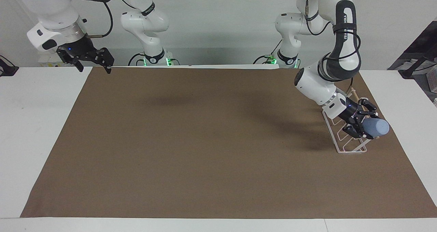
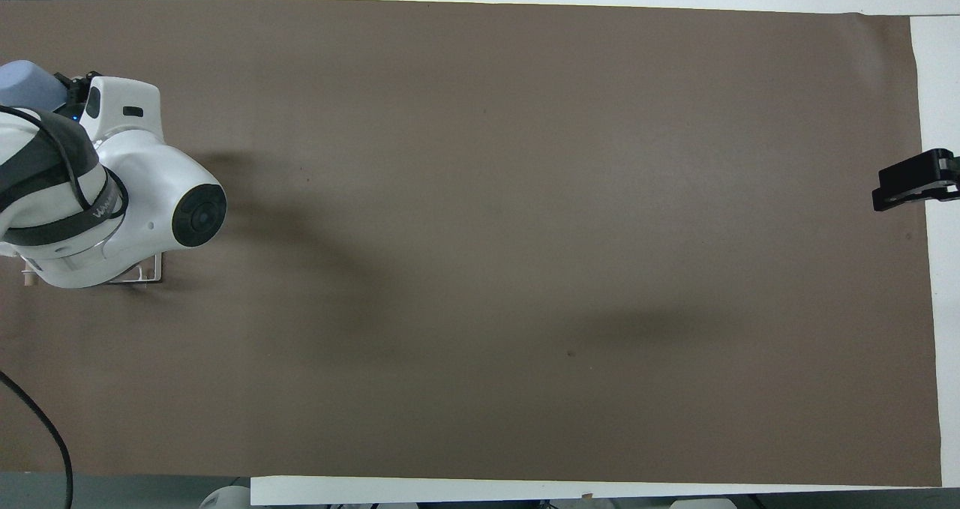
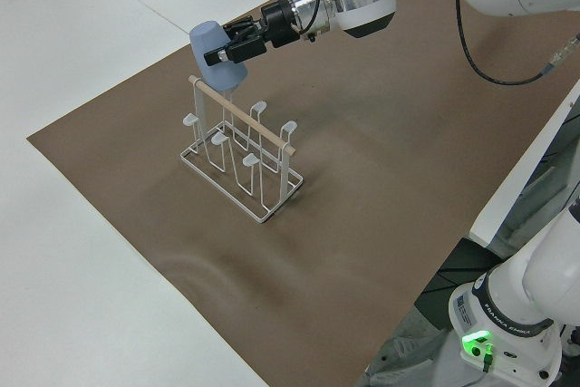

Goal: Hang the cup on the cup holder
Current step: 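Hang the cup on the rack peg with the left gripper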

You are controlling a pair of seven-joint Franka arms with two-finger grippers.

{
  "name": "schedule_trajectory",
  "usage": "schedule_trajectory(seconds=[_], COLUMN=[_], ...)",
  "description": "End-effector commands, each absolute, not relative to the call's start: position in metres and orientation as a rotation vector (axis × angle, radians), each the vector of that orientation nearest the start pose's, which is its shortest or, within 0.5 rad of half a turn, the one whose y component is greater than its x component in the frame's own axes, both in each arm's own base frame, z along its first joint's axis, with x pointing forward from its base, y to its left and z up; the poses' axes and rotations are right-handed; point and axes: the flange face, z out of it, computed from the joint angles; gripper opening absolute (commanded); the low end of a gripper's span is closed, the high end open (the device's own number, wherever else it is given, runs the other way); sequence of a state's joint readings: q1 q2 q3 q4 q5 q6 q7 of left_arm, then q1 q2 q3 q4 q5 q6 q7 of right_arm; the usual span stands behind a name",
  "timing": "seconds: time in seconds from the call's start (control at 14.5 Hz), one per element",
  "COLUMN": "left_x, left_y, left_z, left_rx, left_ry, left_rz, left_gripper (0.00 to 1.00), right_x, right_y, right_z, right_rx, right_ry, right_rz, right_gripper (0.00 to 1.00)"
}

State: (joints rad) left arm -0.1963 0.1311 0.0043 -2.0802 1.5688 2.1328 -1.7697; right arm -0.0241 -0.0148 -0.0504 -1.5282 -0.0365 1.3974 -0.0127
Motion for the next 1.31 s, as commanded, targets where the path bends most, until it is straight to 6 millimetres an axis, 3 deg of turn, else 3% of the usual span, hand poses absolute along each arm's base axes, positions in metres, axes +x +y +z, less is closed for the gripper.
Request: schedule_trajectory(seconds=[0.0, 0.21, 0.62, 0.97, 1.24], left_x=[0.582, 0.580, 0.573, 0.566, 0.566], left_y=[-0.072, -0.062, -0.070, -0.062, -0.058], left_z=[0.393, 0.388, 0.380, 0.374, 0.372], left_rx=[-2.070, -2.083, -2.103, -2.107, -2.128], left_ry=[-0.583, -0.596, -0.624, -0.672, -0.689], left_rz=[-1.262, -1.249, -1.262, -1.262, -1.256], left_gripper=[0.33, 0.33, 0.33, 0.34, 0.43], right_x=[0.527, 0.527, 0.527, 0.527, 0.527], right_y=[-0.049, -0.050, -0.051, -0.052, -0.053], right_z=[0.636, 0.637, 0.637, 0.637, 0.637], right_rx=[-3.139, -3.138, -3.138, -3.135, -3.135], right_ry=[0.081, 0.084, 0.089, 0.090, 0.095], right_rz=[0.186, 0.184, 0.184, 0.184, 0.181], right_gripper=[0.99, 0.99, 0.99, 0.99, 0.99])
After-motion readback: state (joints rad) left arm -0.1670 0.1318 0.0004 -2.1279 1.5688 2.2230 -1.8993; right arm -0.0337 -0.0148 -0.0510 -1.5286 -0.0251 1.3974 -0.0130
